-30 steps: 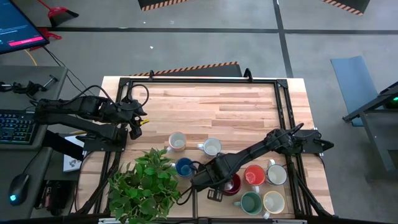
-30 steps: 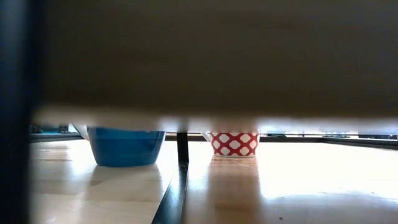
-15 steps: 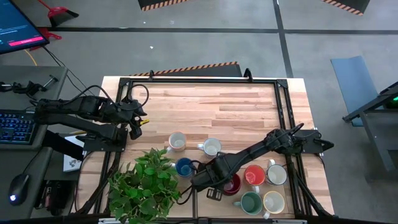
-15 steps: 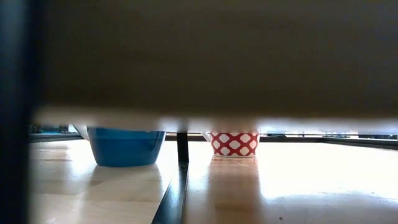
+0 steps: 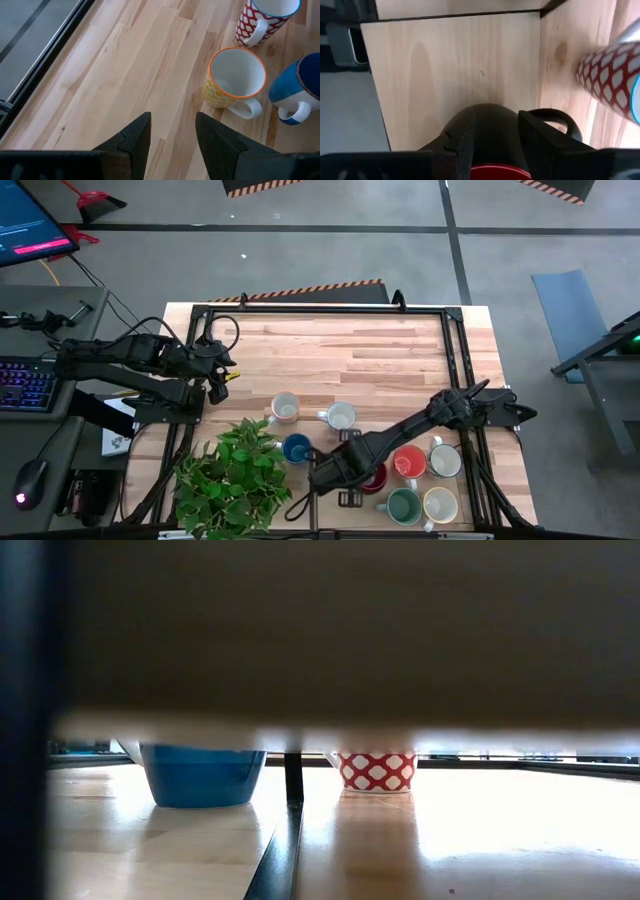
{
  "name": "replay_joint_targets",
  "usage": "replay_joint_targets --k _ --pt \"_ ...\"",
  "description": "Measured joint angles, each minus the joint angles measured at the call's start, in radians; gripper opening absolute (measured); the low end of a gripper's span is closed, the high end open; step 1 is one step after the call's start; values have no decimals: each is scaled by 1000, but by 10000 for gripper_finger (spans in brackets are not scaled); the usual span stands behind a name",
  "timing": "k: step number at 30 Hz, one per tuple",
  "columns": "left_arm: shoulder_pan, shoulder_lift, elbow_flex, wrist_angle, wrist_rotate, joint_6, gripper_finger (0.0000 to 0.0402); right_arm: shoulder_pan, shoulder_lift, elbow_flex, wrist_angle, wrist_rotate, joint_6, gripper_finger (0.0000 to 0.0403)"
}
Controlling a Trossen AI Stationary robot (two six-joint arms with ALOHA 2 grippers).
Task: Place coffee mugs
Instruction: Put the red patterned mug on the shelf
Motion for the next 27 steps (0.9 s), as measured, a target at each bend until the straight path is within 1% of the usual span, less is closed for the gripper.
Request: replay_joint_targets --k 5,14,19,22,24,27 --pt "0 0 0 0 0 -8 145 7 0 0 5 1 -44 128" --pt "0 0 0 0 1 -43 145 7 0 0 -55 1 52 128" --pt "0 0 0 1 1 -43 145 15 0 0 -55 -2 84 128" --pt "0 0 0 1 1 -43 145 15 0 0 -55 2 139 128" --pt "0 0 0 2 1 -44 145 16 0 0 -55 22 163 128" --pt "0 0 0 2 1 -44 145 20 0 0 -52 109 183 128"
